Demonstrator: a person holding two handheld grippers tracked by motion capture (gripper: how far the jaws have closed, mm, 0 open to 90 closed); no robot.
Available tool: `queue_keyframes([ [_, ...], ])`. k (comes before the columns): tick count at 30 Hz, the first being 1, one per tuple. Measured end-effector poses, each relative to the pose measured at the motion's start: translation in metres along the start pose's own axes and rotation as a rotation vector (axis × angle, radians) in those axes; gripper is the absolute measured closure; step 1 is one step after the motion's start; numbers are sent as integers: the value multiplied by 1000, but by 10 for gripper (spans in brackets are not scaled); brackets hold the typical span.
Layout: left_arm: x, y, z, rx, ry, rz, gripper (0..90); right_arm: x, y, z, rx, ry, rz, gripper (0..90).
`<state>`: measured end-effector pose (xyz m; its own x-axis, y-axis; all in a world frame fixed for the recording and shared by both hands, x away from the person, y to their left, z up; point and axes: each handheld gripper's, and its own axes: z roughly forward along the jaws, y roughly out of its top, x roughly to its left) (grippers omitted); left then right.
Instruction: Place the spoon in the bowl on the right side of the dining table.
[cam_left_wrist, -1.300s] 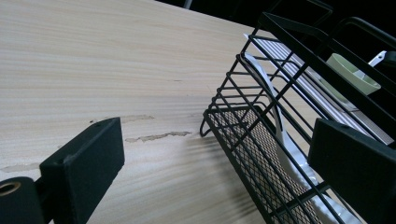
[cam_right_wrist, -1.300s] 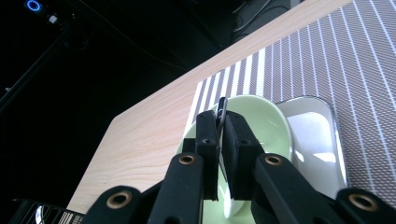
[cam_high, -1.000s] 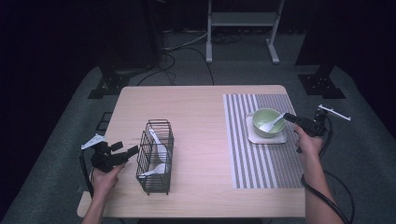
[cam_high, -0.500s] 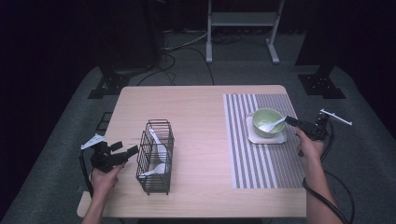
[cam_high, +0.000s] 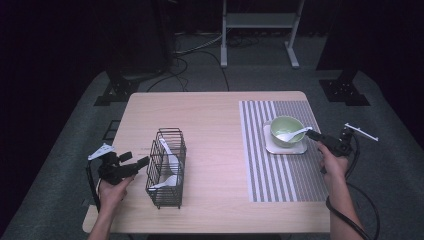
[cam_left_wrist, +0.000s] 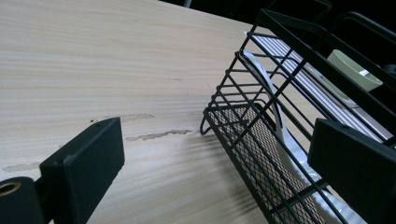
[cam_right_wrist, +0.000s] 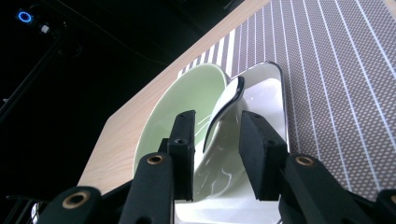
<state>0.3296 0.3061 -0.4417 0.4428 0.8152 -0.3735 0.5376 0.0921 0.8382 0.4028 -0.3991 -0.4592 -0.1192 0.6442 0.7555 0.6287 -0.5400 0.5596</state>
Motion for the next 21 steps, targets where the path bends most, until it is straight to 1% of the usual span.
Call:
queue_keyframes([
  [3, -1, 0, -1, -5, 0, -3, 28, 0, -4, -1, 2, 9, -1, 652],
  [9, 1, 0, -3, -5, 2, -1, 27, 5, -8, -3, 7, 38, -13, 619],
  [14, 1, 0, -3, -7, 4, -4, 28, 7, -12, -5, 12, 42, -20, 564],
  [18, 2, 0, -3, -8, 5, -6, 27, 6, -17, -8, 27, 31, -22, 485],
  [21, 2, 0, -3, -8, 4, -4, 28, 7, -19, -11, 36, 21, -33, 438],
])
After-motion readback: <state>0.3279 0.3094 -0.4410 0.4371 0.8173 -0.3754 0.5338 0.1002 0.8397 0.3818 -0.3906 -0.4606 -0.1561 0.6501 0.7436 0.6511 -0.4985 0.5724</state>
